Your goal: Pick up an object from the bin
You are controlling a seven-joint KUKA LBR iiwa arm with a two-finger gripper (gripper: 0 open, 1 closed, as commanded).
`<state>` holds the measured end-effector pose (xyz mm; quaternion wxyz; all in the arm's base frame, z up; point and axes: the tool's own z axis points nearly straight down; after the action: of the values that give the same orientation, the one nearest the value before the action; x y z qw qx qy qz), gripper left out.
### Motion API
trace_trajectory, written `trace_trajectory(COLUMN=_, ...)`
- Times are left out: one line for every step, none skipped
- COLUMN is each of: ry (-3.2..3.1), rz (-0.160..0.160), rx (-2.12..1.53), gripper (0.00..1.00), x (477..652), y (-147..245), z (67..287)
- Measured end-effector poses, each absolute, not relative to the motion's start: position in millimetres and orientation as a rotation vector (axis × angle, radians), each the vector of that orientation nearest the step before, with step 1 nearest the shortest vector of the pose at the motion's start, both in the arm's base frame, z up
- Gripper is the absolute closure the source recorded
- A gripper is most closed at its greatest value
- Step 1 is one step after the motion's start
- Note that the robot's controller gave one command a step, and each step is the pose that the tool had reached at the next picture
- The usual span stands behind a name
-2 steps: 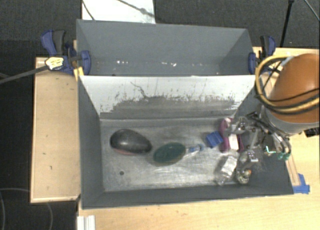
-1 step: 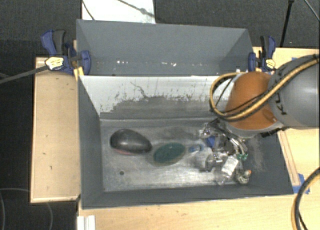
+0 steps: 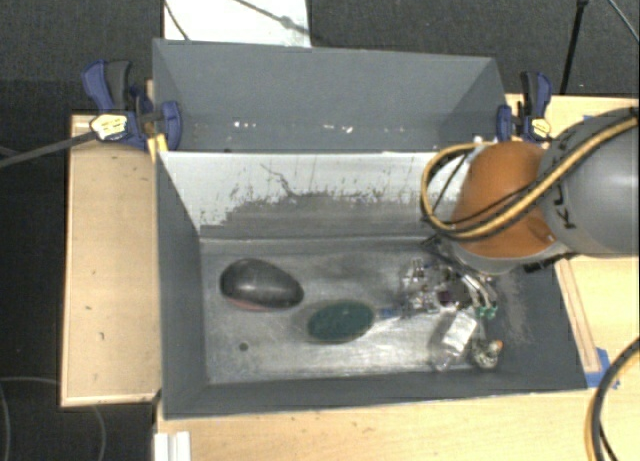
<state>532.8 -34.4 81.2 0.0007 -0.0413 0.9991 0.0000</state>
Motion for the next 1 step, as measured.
trace_trajectory(ry=3.138, rz=0.000, rx=-0.125, gripper=0.00, x=532.8, y=-34.3, z=81.1)
